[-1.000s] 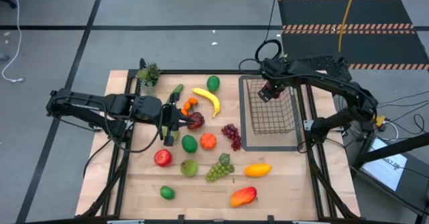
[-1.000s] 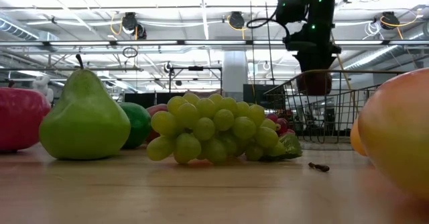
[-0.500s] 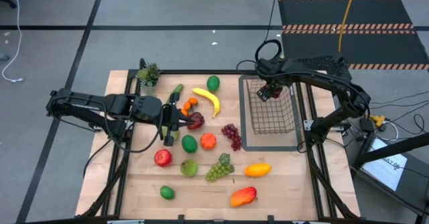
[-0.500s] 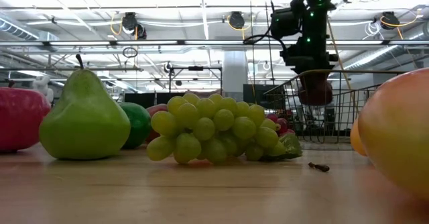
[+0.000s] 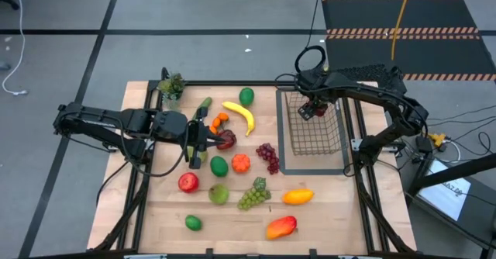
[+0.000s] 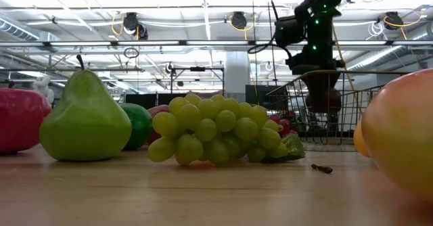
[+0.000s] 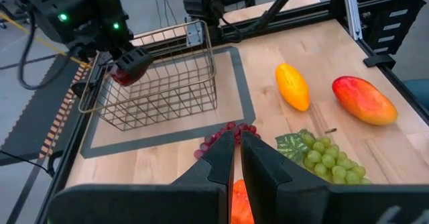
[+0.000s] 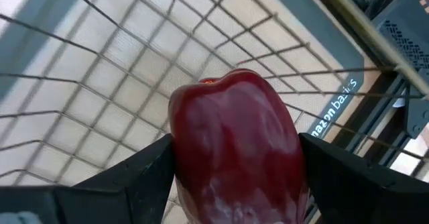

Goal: Build produce basket
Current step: Put the bottom right apple into the gold wire basket, then put the bottom apple into the gold wire basket

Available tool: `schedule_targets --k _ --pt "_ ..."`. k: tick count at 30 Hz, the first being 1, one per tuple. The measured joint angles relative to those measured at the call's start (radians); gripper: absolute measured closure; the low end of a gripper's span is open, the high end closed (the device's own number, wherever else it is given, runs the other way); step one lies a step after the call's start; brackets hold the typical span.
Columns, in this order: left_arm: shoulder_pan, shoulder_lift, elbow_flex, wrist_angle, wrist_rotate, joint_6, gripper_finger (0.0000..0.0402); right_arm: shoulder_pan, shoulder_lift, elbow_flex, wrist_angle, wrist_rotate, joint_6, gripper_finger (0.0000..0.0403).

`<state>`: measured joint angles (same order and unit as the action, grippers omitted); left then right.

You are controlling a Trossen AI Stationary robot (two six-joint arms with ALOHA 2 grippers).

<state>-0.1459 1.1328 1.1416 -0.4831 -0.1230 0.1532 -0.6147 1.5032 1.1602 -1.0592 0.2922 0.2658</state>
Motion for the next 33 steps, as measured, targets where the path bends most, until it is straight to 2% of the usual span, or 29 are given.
schedule_targets --k 14,25,33 --pt "0.0 0.0 0.0 0.003 0.0 0.0 0.0371 -0.001 0.0 -0.071 0.046 0.064 -0.013 0.0112" --pt "0.0 0.0 0.0 0.001 0.0 -0.002 0.0371 -0.001 0.0 -0.071 0.047 0.104 -0.044 0.0065" --pt "-0.003 0.0 0.0 -0.01 0.0 -0.007 0.0371 0.008 -0.021 -0.071 0.089 0.1 -0.076 0.0063"
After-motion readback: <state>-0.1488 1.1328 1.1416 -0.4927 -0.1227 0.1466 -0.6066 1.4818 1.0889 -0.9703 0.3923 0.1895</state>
